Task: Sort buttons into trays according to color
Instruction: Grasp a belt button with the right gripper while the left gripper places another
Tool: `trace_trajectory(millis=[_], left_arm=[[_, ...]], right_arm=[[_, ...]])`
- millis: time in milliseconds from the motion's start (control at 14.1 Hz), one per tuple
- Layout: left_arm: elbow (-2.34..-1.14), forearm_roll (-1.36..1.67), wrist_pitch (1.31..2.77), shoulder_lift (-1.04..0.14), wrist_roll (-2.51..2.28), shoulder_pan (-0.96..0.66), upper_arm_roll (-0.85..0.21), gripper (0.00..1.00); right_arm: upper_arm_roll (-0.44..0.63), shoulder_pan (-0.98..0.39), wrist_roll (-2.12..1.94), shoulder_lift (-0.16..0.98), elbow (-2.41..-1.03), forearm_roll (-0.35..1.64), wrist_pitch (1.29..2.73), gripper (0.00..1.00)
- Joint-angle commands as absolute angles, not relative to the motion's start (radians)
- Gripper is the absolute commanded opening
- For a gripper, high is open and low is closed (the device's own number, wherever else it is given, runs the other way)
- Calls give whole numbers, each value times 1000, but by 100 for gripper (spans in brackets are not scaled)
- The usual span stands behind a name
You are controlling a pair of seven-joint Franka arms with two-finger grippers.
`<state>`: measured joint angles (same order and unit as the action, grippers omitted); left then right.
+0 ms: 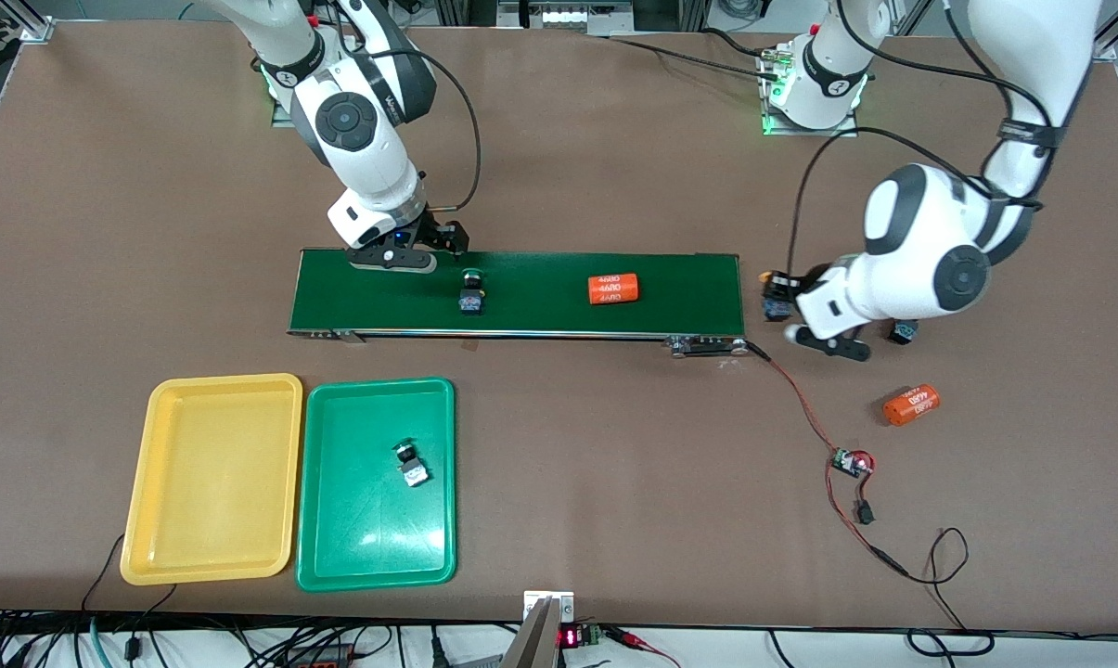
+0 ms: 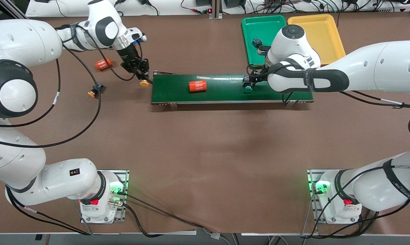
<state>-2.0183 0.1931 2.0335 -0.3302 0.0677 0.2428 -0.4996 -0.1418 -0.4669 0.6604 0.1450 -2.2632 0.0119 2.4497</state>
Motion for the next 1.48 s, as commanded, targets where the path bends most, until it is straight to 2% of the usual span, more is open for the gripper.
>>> trace_trajectory(millis=[0,283,566,636,707,778,919,990,1131,1273,1414], left_arm=[[-1996,229,2029,-354,94,192,-494,5],[-1997,268,2071,-376,63,137,-494,6],[-2006,264,2155,-411,58,100,-492,8],[-2006,258,2164,-416,60,91,-492,21],[-2006,259,2169,-416,58,89,-492,77],[-2008,258,2163,-410,58,89,-494,100],[-2009,259,2149,-364,57,95,-492,100],[-2013,259,2113,-330,58,109,-486,100],[-2014,247,2042,-285,64,188,-479,100],[-2026,82,2040,-299,72,321,-456,100],[-2029,-17,2037,-325,71,414,-451,100]], right_arm=[[-138,-476,594,155,-2247,6,2465,100],[-138,-476,519,170,-2247,-8,2479,100],[-135,-462,520,273,-2223,-9,2586,100],[-133,-462,525,300,-2195,-9,2594,100],[-132,-460,526,317,-2175,-8,2594,100],[-129,-457,526,331,-2162,-8,2594,100],[-127,-433,517,347,-2143,-9,2594,99],[-127,-423,512,348,-2138,-9,2594,91],[-126,-413,471,353,-2138,-11,2595,69],[-124,-399,430,371,-2138,-11,2602,40],[-123,-397,423,380,-2138,-11,2602,25]])
